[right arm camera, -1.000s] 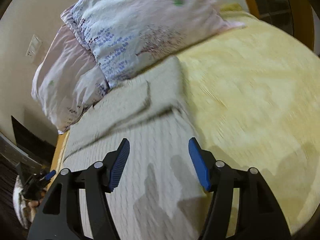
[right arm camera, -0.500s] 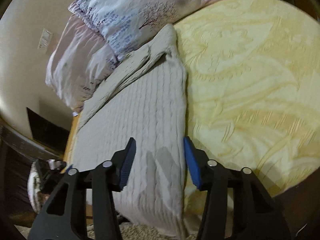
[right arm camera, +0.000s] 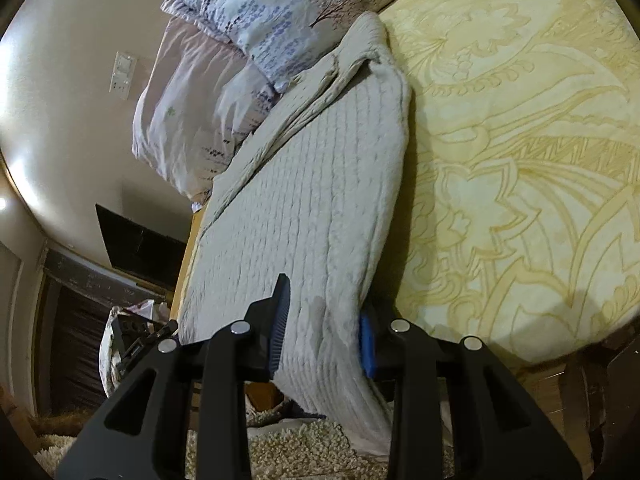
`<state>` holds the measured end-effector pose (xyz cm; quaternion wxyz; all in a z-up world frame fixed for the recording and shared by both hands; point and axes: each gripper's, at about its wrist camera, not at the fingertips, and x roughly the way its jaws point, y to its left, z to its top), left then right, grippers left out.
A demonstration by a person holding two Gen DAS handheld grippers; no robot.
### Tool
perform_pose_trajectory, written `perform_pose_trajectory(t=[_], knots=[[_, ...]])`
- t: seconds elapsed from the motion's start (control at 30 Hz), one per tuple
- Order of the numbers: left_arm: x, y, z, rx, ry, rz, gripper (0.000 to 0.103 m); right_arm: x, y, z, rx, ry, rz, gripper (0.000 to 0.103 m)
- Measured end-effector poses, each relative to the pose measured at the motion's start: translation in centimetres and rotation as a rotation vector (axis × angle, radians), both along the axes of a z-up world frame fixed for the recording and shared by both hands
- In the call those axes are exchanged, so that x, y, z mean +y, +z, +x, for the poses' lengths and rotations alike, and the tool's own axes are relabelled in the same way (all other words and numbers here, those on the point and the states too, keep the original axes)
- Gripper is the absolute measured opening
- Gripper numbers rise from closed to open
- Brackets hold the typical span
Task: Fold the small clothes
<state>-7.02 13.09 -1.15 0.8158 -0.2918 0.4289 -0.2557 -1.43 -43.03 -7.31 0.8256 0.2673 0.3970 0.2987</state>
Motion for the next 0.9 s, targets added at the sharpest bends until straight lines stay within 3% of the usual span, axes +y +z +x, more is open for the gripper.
perform_pose_trajectory(t=[0.17,0.27,0.4,0.43,0.57,0.7,0.9], knots=[[-1.1,-0.2,-0.5,0.009,-0.033,-0.005,0.039,0.5,-0.4,-1.3,0.004,0.057,-0.008,0.031],[-1.6,-0.4,-0.4,0.020,-0.048,0.001,0.028,0.8,-0.3,-2.0,-0.005,0.080,-0.034,0.031],[-2.0,-0.1,-0.5,0.008,-0.045,0.054,0.008,1.2,0.2,-2.5,-0.049,0.063,-0.089,0.008],[-2.0,0.2,-0.6,-0.007,-0.041,0.066,0.008,1.2,0.6,-2.5,-0.069,0.050,-0.093,0.008],[-1.6,2.0,-0.2,-0.067,-0.023,0.109,0.006,1.7,3.5,-3.1,-0.231,-0.023,-0.146,0.007],[-1.7,4.5,1.1,-0.148,0.006,0.195,0.006,3.0,6.7,-3.3,-0.402,-0.102,-0.275,0.007],[-3.2,8.6,5.4,-0.288,0.081,0.435,0.006,6.1,10.3,-1.3,-0.632,-0.218,-0.540,0.007]])
